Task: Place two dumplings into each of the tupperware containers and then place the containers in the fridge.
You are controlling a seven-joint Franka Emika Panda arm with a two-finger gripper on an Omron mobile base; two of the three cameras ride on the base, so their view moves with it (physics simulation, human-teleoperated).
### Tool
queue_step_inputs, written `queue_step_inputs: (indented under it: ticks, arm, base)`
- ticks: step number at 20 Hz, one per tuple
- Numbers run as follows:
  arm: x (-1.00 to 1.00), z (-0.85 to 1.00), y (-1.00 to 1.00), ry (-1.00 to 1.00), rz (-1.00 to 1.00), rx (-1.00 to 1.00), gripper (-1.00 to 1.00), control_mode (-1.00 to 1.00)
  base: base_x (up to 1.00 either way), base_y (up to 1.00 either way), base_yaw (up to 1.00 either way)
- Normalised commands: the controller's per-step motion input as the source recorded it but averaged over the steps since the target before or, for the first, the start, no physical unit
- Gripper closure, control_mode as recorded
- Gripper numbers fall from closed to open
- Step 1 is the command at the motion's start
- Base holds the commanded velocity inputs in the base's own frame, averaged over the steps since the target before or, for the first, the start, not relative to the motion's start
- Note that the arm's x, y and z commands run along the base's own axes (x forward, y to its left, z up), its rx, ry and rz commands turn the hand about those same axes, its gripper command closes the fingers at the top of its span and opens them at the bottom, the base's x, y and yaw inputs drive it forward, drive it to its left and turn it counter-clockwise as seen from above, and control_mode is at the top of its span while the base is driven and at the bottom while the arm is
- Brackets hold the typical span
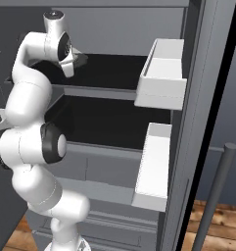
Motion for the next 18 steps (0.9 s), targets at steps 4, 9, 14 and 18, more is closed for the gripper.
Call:
queue_step_inputs:
  ticks: [4,9,14,18]
  arm:
    - [0.0,0.0,0.0,0.0,0.0,0.0,-1.0,-1.0]
    - [-0.07,0.0,-0.19,-0.09,0.0,0.0,-1.0,-1.0]
    - [-0.43,0.0,-0.46,-0.27,0.0,0.04,-1.0,-1.0]
    - [-0.68,0.0,-0.44,-0.26,0.0,0.01,-1.0,-1.0]
  base:
    - [0.0,0.0,0.0]
    - [0.0,0.0,0.0]
    - [0.0,0.0,0.0]
    - [0.0,0.0,0.0]
